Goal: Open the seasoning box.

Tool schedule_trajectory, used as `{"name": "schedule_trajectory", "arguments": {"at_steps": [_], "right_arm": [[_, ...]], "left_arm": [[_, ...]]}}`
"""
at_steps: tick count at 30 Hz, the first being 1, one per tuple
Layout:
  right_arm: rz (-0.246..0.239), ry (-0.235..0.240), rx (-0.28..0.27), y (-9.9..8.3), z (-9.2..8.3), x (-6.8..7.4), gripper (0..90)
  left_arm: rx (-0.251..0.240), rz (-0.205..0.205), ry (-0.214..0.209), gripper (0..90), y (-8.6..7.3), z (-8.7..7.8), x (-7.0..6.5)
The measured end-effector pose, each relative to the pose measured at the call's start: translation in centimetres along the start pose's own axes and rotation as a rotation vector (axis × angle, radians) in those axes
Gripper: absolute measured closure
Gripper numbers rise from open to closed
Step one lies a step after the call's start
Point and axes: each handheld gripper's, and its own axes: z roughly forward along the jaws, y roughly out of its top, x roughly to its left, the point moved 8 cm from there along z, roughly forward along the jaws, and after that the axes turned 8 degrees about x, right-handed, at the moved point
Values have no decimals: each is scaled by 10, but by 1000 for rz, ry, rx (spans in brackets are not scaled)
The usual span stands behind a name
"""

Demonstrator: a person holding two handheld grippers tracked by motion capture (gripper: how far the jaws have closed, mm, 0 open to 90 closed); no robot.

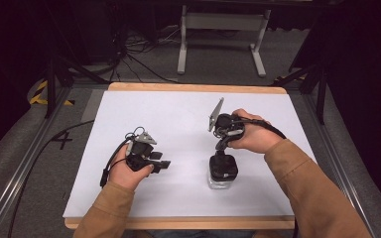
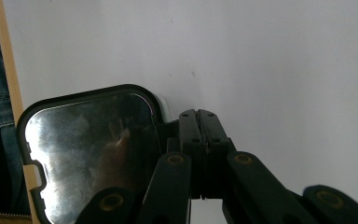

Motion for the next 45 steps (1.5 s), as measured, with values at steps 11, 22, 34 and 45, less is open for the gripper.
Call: {"name": "schedule_trajectory", "arguments": {"at_steps": [11,22,34,45], "right_arm": [[-6,-21,-6,2,3,-4,900],[18,-18,-18,2,7,-7,900],[93,-86,-233,-20,-23,-12,900],[222,-117,-467,-77,-21,12,900]], "left_arm": [[-59,115,-243,682,28,13,-68],[-114,207,-259,763,55,37,-108],[-202,202,-239,797,72,31,-111],[-273,184,-223,800,92,22,-105]]}}
